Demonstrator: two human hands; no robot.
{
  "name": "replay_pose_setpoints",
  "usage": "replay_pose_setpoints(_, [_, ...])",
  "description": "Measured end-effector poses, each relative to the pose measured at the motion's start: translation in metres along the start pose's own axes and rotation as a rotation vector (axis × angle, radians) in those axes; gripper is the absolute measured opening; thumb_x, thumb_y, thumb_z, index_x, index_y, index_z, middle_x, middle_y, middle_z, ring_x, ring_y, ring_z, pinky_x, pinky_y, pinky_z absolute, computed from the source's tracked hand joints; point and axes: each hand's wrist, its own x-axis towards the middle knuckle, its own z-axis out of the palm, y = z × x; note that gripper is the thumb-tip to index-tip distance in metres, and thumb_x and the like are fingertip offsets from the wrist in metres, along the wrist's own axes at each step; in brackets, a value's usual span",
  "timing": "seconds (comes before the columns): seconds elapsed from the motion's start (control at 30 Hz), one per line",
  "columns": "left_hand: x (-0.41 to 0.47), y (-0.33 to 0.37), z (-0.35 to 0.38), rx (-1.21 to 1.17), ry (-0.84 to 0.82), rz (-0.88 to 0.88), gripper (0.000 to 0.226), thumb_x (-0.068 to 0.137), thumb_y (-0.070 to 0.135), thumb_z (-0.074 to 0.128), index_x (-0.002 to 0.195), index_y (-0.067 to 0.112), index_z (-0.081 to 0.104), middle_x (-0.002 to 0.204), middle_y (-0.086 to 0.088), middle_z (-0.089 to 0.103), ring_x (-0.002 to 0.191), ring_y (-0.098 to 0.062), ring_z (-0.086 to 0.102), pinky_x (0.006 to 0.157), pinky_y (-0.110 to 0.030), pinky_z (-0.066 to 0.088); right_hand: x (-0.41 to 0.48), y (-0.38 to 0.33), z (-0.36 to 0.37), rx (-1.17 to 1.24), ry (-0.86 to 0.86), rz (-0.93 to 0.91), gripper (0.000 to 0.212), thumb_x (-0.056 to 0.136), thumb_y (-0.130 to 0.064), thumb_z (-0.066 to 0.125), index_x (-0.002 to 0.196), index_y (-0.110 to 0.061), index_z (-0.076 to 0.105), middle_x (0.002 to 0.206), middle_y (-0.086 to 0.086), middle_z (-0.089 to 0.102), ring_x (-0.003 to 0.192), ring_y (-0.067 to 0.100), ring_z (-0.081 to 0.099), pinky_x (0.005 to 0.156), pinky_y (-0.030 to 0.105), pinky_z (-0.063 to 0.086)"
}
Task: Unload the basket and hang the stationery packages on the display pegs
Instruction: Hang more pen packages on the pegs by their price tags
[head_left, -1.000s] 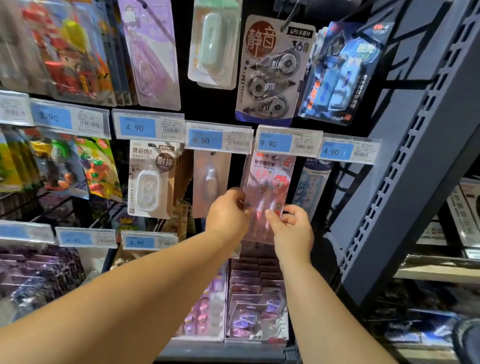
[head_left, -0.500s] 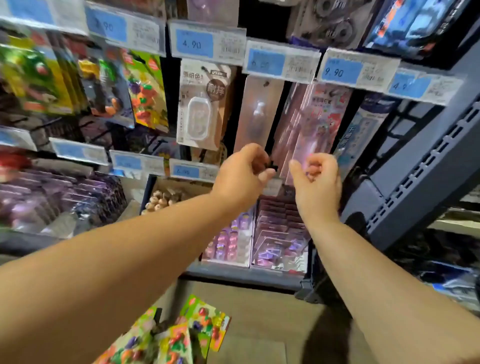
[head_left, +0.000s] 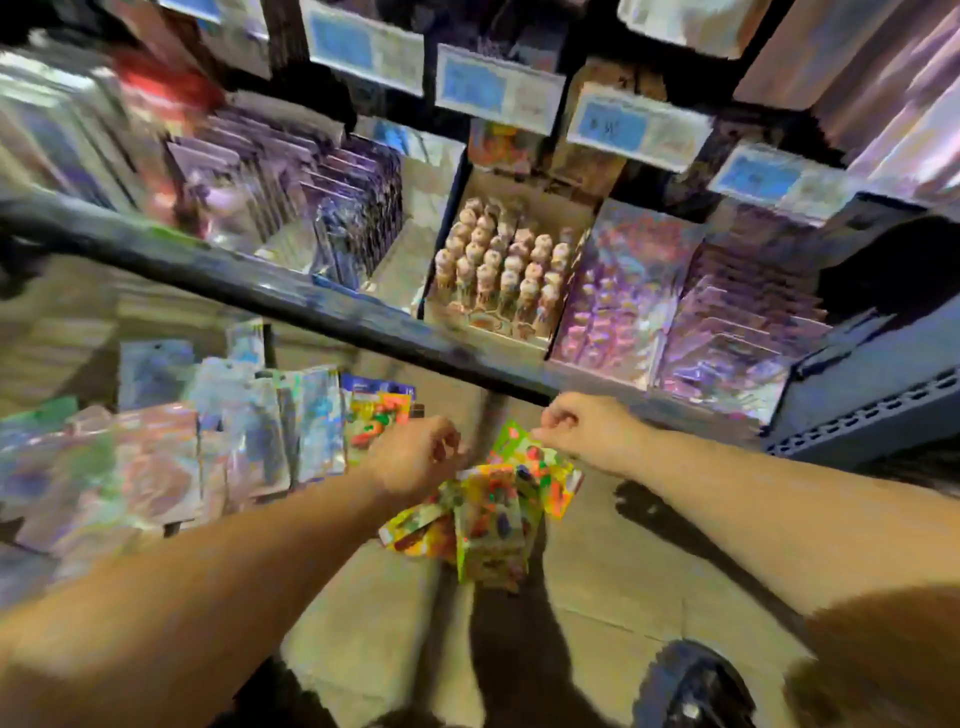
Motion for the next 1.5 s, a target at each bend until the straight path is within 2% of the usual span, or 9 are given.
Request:
replay_pose_setpoints(0.23, [-0.007,-0.073,0.027,0.213,-0.166,-0.107,0.028,0.087,0.034,0.067,0.108,0.016,0.061,0.113,-0.008,0.061,0.09,-0.022,0.053,0.069,-0.029,0.04,0.028,0.02,0.119,0.06,-0.116,0.326,0.045,0.084,-0.045,0.07,0.118,-0.017,0.057,0.116,0.008,0.059,0.11,0.026,0.058,0.074,0.028,0.041])
replay_pose_setpoints(0.43, [0.009,-0.096,0.038,0.311,-0.155,-0.162,0.048,0.091,0.031,0.061,0.133,0.017,0.042,0.14,-0.008,0.042,0.127,-0.028,0.041,0.1,-0.041,0.043,0.023,0.039,0.167,0.365,-0.001,0.6,0.088,0.078,-0.039,0.08,0.148,-0.018,0.032,0.141,0.015,0.041,0.13,0.03,0.043,0.099,0.03,0.039])
replay_pose_setpoints(0.83, [0.029,-0.102,0.059,0.348,-0.187,-0.178,0.08,0.081,0.048,0.072,0.143,0.022,0.029,0.138,-0.006,0.038,0.126,-0.027,0.045,0.101,-0.04,0.04,0.04,0.05,0.193,0.863,0.056,0.764,0.103,0.046,-0.024,0.099,0.128,-0.022,0.036,0.111,0.005,0.059,0.1,0.028,0.064,0.079,0.044,0.058])
replay_pose_setpoints(0.97, [0.034,-0.101,0.059,0.326,-0.195,-0.179,0.081,0.08,0.048,0.073,0.143,0.023,0.028,0.138,-0.005,0.043,0.128,-0.026,0.044,0.103,-0.039,0.038,0.04,0.046,0.196,0.901,0.005,0.753,0.132,0.021,-0.044,0.098,0.137,-0.025,0.037,0.12,0.005,0.06,0.104,0.028,0.065,0.084,0.048,0.058])
replay_pose_setpoints(1.07, [0.035,-0.097,0.058,0.302,-0.212,-0.195,0.078,0.079,0.047,0.075,0.14,0.022,0.033,0.135,-0.004,0.048,0.126,-0.025,0.045,0.102,-0.039,0.04,0.04,0.043,0.195,0.89,-0.02,0.819,0.126,0.04,-0.04,0.098,0.145,-0.017,0.031,0.126,0.011,0.057,0.11,0.03,0.062,0.088,0.047,0.056])
replay_pose_setpoints(1.2, [0.034,-0.094,0.058,0.127,-0.226,-0.264,0.069,0.077,0.037,0.079,0.13,0.02,0.039,0.126,-0.005,0.054,0.113,-0.025,0.054,0.088,-0.035,0.049,0.049,0.062,0.211,0.903,-0.001,0.828,0.138,0.004,-0.058,0.092,0.127,-0.021,0.042,0.12,0.007,0.06,0.102,0.028,0.065,0.082,0.047,0.058])
replay_pose_setpoints(1.3, [0.033,-0.09,0.057,0.05,-0.244,-0.285,0.062,0.08,0.037,0.077,0.128,0.019,0.042,0.124,-0.004,0.056,0.109,-0.024,0.057,0.079,-0.03,0.046,0.045,0.046,0.197,0.986,0.038,0.823,0.11,0.033,-0.034,0.1,0.121,-0.023,0.034,0.114,0.008,0.059,0.098,0.026,0.063,0.077,0.043,0.057])
replay_pose_setpoints(1.4, [0.032,-0.089,0.057,-0.062,-0.247,-0.319,0.058,0.078,0.046,0.077,0.121,0.02,0.047,0.115,0.001,0.058,0.097,-0.019,0.056,0.075,-0.028,0.045,0.046,0.043,0.197,1.001,0.048,0.796,0.113,0.045,-0.024,0.098,0.135,-0.027,0.029,0.117,0.009,0.058,0.102,0.029,0.063,0.081,0.046,0.057])
replay_pose_setpoints(1.5, [0.032,-0.09,0.056,-0.225,-0.239,-0.392,0.057,0.08,0.038,0.078,0.123,0.018,0.048,0.112,0.002,0.056,0.1,-0.021,0.056,0.08,-0.031,0.049,0.048,0.038,0.196,1.091,0.027,0.739,0.088,0.053,-0.017,0.096,0.127,-0.02,0.049,0.107,0.009,0.069,0.088,0.028,0.07,0.064,0.039,0.059])
